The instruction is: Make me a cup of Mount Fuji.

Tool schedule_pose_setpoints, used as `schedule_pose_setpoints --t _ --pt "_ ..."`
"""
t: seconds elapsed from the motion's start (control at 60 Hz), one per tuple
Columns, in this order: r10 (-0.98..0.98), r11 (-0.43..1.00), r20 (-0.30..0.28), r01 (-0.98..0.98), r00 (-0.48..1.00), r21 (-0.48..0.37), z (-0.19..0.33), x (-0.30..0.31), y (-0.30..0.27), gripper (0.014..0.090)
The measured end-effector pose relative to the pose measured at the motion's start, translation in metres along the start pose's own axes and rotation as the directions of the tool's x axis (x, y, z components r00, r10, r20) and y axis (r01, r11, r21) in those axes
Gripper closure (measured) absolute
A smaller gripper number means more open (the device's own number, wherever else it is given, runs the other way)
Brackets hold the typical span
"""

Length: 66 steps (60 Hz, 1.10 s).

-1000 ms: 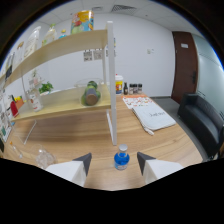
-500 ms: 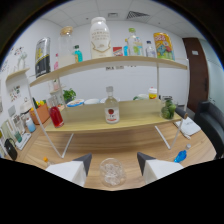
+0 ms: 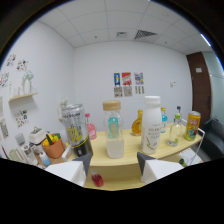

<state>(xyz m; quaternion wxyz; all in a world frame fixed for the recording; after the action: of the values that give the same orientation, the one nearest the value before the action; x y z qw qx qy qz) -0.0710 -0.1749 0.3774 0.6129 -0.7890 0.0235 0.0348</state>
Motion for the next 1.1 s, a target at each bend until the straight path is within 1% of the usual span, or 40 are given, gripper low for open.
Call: schedule_pose_setpoints --t 0.083,0.117,0.217,0.283,0.35,0.4,0.5,0.65,0.733,0.783,0.867,0.933,1.067,1.1 --pt "-0.036 0.999 -0.016 0.037 0.999 0.029 0.021 -0.001 -0.02 0.0193" --pt "-0.042 0.998 -0.023 0.043 0.999 0.038 0.029 -0.001 -0.026 0.0211" --pt "-0.063 0.995 -0.075 0.068 0.995 0.071 0.054 0.007 -0.04 0.0348" --pt "-0.058 0.996 -0.075 0.062 0.995 0.059 0.067 0.005 -0.042 0.0414" --pt "-0.036 0.999 -0.08 0.039 0.996 0.038 0.075 0.006 -0.038 0.0559" --pt "-0.02 0.999 -0.073 0.023 0.997 0.036 0.078 0.004 -0.037 0.0632" --pt "-0.021 0.999 -0.074 0.024 0.997 0.036 0.076 0.003 -0.037 0.0644" --pt "-0.025 0.999 -0.034 0.026 0.999 0.022 0.06 -0.001 -0.043 0.0664" --pt "-0.026 0.998 -0.005 0.026 1.0 0.054 0.039 -0.006 -0.053 0.0673" --pt "-0.041 0.996 -0.002 0.042 0.999 0.079 0.024 -0.005 -0.059 0.0672" --pt "-0.036 0.994 0.022 0.033 0.999 0.104 0.001 -0.006 -0.055 0.0673" --pt "-0.016 0.995 0.035 0.012 0.999 0.103 -0.012 -0.002 -0.037 0.0673" --pt "0.021 0.999 0.043 -0.023 0.999 0.029 -0.02 0.005 0.043 0.0673" --pt "0.027 1.0 0.034 -0.027 0.999 0.01 -0.019 0.009 0.067 0.0674"
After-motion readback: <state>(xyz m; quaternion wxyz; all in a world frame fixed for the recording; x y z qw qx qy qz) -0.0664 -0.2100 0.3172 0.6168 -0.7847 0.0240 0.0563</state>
